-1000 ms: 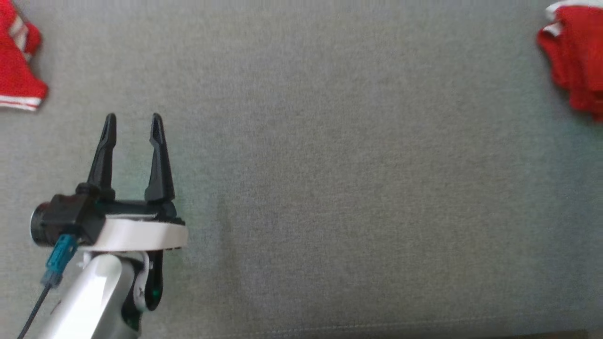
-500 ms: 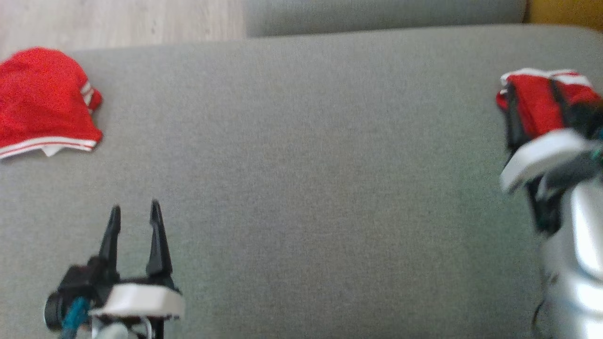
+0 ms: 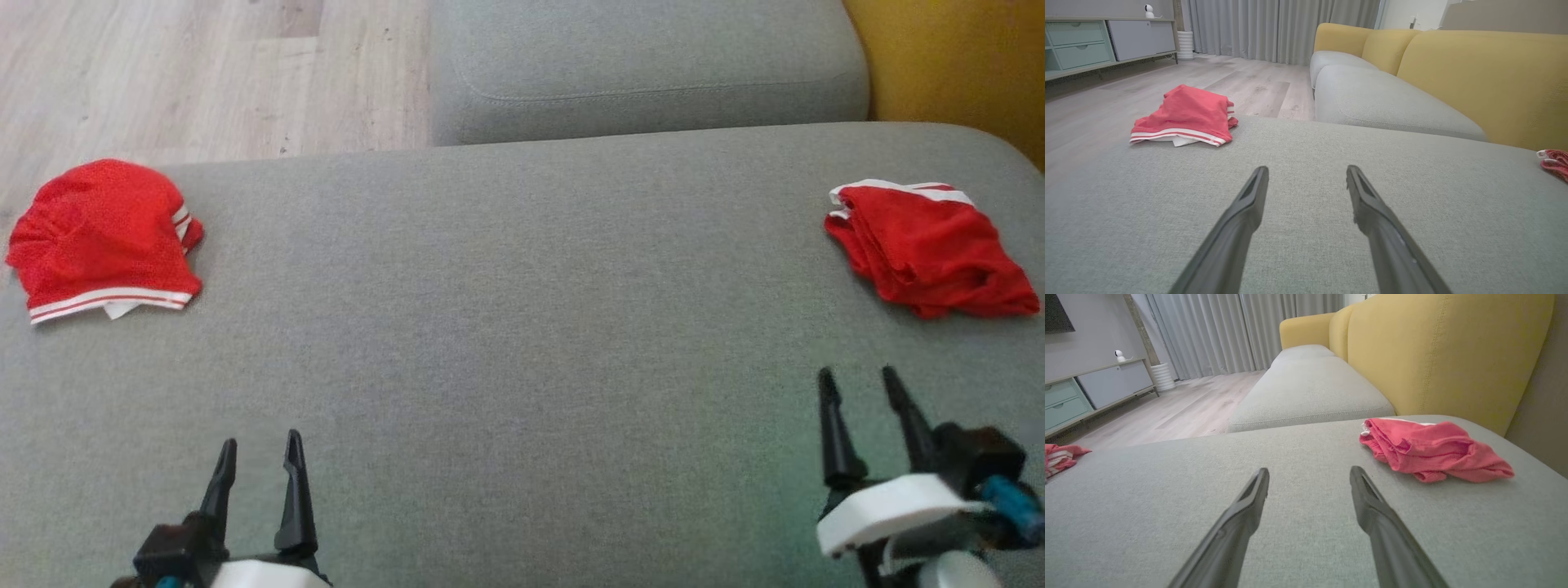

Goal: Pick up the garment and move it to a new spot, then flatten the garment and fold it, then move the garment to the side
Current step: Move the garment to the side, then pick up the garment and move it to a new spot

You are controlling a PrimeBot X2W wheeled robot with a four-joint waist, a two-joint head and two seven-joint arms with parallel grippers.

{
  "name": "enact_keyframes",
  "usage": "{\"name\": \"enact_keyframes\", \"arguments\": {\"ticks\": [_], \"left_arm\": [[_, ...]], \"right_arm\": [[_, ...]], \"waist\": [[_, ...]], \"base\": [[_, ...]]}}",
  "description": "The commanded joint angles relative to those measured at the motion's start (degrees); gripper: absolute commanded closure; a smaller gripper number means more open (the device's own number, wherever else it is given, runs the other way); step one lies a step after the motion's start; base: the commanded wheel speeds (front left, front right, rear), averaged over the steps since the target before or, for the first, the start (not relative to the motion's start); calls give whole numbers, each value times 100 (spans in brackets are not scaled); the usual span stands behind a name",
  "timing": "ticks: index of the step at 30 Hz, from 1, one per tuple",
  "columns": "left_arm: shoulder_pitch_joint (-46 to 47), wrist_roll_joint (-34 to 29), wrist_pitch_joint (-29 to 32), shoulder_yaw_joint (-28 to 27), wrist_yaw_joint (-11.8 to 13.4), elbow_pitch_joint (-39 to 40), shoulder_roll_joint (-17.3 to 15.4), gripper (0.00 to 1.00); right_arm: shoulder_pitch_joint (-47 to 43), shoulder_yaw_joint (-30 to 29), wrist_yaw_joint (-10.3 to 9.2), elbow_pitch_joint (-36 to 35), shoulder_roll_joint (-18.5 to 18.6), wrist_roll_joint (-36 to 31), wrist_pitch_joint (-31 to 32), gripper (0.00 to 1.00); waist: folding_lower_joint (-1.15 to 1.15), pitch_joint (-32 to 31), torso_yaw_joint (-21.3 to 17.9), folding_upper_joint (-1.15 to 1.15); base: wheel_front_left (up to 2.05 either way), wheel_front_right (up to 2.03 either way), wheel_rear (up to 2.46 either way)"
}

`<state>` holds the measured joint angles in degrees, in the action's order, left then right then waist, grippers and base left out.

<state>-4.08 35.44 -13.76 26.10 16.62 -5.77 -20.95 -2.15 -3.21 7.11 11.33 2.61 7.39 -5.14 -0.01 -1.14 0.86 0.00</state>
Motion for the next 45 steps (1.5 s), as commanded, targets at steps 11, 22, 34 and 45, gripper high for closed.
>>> {"name": "enact_keyframes", "arguments": {"ticks": [11,22,34,45], "left_arm": [[320,91,-50,-99,-78,-143,-3,0],[477,82,-26,-59,-105,-197,5,0],[417,97,17,-240,27,13,-247,0],[160,177,2,-549,223,429,-473,0]], "right_arm": [[16,419,37,-325,28,59,23,0],[-93,444,37,-360,27,45,52,0],[-149,675,37,-416,27,227,40,0],[20,1021,37,-351,27,282,93,0]], "waist": [[1,-20,-68,0],[1,-44,318,0],[1,-160,2307,0],[1,-98,2806,0]], "base": [[0,0,0],[0,0,0],[0,0,0],[0,0,0]]}}
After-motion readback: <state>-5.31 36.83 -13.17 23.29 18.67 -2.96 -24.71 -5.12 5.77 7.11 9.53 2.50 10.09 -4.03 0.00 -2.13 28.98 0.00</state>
